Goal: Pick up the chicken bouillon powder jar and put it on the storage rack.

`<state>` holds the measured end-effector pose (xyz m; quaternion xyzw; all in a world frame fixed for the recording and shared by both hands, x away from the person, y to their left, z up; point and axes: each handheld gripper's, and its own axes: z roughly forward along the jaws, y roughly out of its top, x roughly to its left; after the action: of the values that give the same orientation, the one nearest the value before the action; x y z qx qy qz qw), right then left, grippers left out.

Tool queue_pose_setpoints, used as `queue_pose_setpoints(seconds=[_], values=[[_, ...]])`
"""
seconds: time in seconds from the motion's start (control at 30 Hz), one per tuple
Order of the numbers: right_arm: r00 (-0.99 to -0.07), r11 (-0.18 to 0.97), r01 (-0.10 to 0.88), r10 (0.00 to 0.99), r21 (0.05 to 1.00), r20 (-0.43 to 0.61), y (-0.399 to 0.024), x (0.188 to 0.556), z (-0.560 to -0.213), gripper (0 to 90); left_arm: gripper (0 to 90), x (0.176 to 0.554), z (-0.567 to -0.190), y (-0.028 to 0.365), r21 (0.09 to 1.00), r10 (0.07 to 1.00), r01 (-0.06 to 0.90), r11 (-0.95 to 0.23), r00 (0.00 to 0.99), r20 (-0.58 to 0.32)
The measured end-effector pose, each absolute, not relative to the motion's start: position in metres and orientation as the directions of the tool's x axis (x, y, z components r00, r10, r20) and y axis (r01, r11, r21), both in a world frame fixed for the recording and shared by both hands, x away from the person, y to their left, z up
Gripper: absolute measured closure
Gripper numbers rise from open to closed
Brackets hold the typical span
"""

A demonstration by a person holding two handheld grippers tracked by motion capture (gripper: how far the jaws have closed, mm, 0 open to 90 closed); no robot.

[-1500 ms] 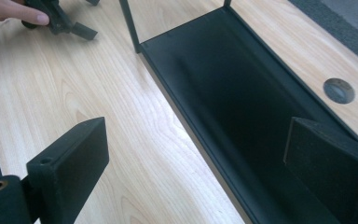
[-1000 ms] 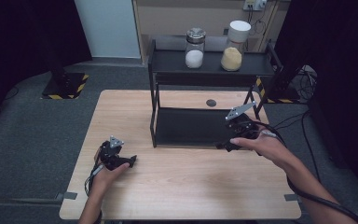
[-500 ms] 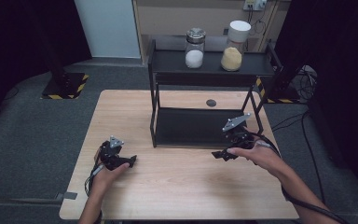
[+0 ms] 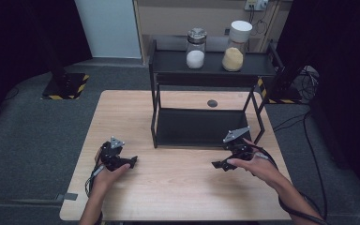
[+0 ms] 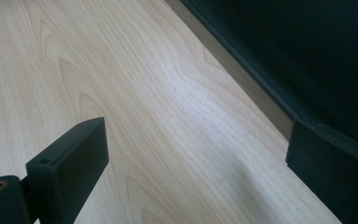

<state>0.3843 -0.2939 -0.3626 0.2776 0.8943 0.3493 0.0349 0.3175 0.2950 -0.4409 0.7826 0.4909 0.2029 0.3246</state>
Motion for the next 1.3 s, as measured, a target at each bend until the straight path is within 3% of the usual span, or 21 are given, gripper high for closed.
queue_pose_setpoints(seconds=[0.63,1.3], values=[[-0.799,0.525,0.494,0.588,0.693,0.124,-0.316,0.355,-0.417,6.6,0.0,0.317,-0.441,0.295,0.707,0.900,0.636,-0.308,0.437,-0.001],[-0.765,0.495,0.494,0.638,0.715,0.087,-0.338,0.331,-0.439,7.0,0.0,0.316,-0.441,0.294,0.708,0.901,0.636,-0.306,0.434,-0.001]])
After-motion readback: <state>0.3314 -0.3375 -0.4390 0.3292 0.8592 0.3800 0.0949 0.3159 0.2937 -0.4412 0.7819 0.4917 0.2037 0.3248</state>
